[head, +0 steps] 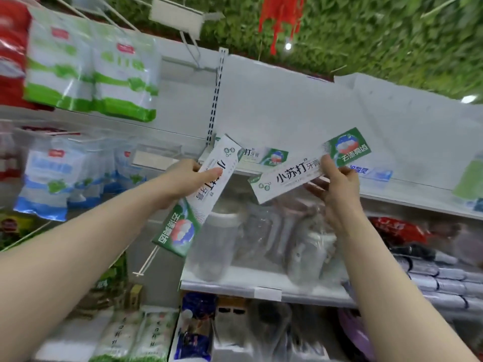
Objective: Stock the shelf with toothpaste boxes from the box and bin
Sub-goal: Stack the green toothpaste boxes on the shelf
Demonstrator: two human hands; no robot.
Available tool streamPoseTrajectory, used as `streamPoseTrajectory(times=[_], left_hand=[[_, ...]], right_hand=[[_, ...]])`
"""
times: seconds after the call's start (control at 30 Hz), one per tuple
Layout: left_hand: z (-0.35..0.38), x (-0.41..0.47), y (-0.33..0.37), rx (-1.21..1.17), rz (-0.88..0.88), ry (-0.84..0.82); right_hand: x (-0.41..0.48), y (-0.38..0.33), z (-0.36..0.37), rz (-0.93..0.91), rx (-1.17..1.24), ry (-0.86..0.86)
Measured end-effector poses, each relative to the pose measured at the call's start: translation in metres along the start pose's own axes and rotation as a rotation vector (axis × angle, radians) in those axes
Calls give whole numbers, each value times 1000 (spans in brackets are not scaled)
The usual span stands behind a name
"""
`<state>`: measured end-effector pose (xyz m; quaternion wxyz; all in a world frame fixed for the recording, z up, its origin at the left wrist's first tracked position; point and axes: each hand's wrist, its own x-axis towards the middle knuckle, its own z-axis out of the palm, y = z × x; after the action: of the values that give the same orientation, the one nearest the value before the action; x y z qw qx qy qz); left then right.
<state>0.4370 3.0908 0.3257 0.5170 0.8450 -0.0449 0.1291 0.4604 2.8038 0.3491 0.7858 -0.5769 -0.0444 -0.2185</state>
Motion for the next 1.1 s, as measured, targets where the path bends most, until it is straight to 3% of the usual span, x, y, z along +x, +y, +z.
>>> streamPoseTrajectory(times=[0.17, 0.67, 0.87, 1.1], left_hand=[[-3, 16, -1, -17, -19, 42], [9, 33, -14, -31, -49, 194], [14, 43, -11, 9, -52, 186], [24, 47, -13, 33, -72, 188]], right_hand=[[35, -5, 18, 11, 182, -15], [100, 52, 35, 134, 265, -83], [116, 56, 23, 15, 61, 30], [109, 60, 9, -197, -615, 118]])
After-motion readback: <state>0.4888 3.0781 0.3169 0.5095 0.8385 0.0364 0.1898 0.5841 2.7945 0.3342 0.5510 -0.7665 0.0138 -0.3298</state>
